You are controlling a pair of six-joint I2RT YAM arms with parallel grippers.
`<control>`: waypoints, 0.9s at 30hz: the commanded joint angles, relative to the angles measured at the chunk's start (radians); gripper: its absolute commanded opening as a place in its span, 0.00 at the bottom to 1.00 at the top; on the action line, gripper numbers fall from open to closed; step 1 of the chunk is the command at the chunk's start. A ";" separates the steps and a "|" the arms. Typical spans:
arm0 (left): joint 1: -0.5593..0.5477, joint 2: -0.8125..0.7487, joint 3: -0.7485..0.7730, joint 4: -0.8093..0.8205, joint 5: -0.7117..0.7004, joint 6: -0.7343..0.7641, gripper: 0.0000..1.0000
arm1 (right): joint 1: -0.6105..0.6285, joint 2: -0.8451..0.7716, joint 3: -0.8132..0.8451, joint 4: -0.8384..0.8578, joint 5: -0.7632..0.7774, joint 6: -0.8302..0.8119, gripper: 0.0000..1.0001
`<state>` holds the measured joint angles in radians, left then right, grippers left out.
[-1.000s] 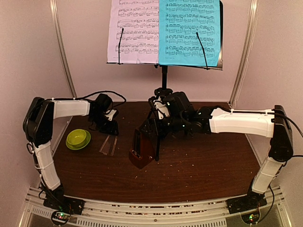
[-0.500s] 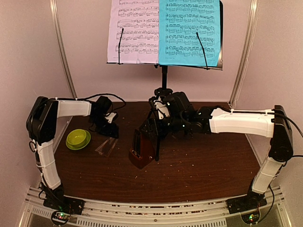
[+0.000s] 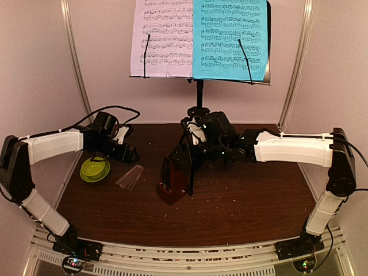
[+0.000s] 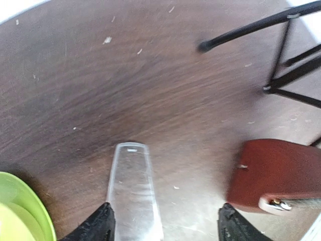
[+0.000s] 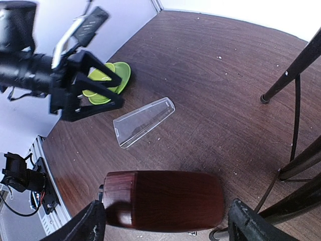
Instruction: Set up the instrument practice props
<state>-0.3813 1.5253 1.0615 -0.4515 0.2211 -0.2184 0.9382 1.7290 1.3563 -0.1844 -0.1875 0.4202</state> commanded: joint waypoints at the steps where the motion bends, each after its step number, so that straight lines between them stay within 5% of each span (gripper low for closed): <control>1: -0.034 -0.169 -0.159 0.196 0.075 -0.089 0.69 | 0.003 -0.013 0.005 0.004 -0.007 0.009 0.84; 10: -0.233 -0.455 -0.402 0.392 -0.016 -0.196 0.62 | 0.001 -0.009 0.005 -0.007 -0.013 0.016 0.83; 27: -0.349 -0.282 -0.280 0.465 0.000 -0.219 0.56 | 0.002 -0.006 -0.020 0.003 -0.020 0.046 0.82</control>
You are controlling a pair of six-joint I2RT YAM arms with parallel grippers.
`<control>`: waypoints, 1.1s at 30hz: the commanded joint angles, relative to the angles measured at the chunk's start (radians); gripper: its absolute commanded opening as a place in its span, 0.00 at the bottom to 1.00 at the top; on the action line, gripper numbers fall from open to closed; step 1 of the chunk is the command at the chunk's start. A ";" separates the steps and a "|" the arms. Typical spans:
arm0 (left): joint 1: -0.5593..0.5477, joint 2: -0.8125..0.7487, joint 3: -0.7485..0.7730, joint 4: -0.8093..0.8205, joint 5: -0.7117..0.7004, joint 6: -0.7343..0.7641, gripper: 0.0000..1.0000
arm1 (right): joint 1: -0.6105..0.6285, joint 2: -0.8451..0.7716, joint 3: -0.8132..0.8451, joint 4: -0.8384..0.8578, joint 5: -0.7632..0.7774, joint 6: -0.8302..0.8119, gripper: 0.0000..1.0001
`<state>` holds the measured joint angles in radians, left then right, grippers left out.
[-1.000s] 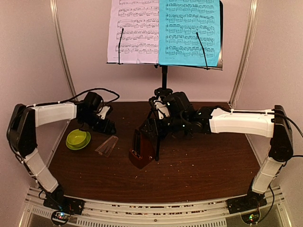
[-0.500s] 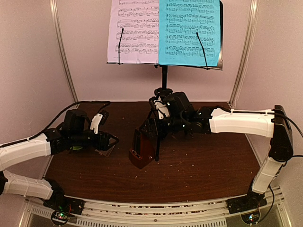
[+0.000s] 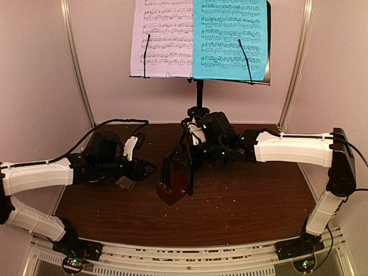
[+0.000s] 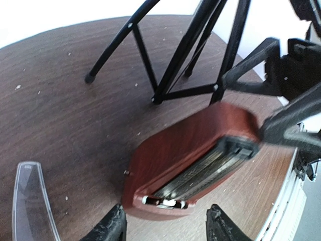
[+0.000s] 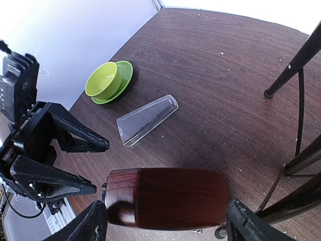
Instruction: Set up the instrument practice props
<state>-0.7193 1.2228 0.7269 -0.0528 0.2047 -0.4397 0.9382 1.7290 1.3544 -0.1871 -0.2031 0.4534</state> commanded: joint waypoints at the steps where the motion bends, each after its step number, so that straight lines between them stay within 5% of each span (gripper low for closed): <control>1: -0.011 0.024 0.055 0.068 0.016 0.002 0.56 | 0.001 -0.007 -0.020 0.007 -0.003 0.014 0.82; 33: -0.012 0.147 0.137 0.098 0.080 0.035 0.53 | 0.002 0.011 -0.011 0.014 -0.012 0.014 0.82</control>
<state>-0.7277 1.3540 0.8288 -0.0113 0.2672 -0.4248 0.9382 1.7290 1.3499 -0.1829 -0.2062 0.4603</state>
